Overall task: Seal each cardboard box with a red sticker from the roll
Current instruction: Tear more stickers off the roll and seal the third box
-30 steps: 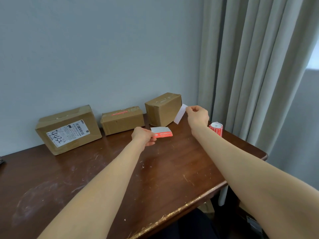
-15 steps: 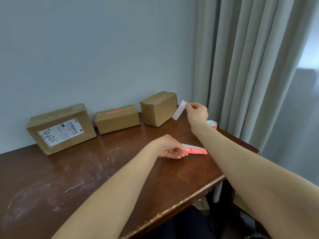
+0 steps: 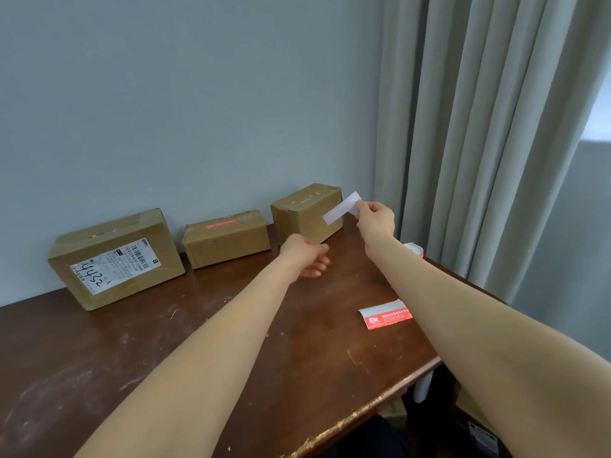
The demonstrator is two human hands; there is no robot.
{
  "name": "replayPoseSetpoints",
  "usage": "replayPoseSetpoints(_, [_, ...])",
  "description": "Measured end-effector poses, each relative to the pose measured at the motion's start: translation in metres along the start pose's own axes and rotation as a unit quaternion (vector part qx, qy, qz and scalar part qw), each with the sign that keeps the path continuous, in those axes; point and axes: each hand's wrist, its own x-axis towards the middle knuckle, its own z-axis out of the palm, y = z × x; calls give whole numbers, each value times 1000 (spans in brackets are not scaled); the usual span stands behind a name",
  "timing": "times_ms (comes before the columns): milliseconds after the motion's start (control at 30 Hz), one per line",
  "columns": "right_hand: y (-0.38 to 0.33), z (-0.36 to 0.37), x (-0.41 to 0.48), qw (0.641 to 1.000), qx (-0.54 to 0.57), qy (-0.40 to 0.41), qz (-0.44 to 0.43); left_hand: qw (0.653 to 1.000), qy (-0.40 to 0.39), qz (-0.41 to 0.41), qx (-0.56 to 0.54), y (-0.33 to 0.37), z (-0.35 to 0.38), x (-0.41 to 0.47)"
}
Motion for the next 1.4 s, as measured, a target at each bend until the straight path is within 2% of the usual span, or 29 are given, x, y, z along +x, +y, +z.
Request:
replayPoseSetpoints(100, [-4,10,13,999,28,-3,19,991,127,42,-19,6,-16,23])
replayPoseSetpoints(167, [-6,17,25,998,59,0,31,982,183,56,-10,9,-25,34])
replayPoseSetpoints(333, [-9,39,57,994,82,-31,65,968,244,49,-9,13,-34,66])
replayPoseSetpoints(600, [-3,68,108,992,54,-77,82,965,255,28,-53,10,-32,111])
replayPoseSetpoints(933, [10,88,135,986,44,-136,88,971,236,22,-3,11,-27,134])
replayPoseSetpoints(1167, [7,86,120,991,39,-110,65,973,230,25,-12,22,-24,125])
replayPoseSetpoints(1400, [8,82,143,993,31,-87,68,977,210,6,-31,16,-24,136])
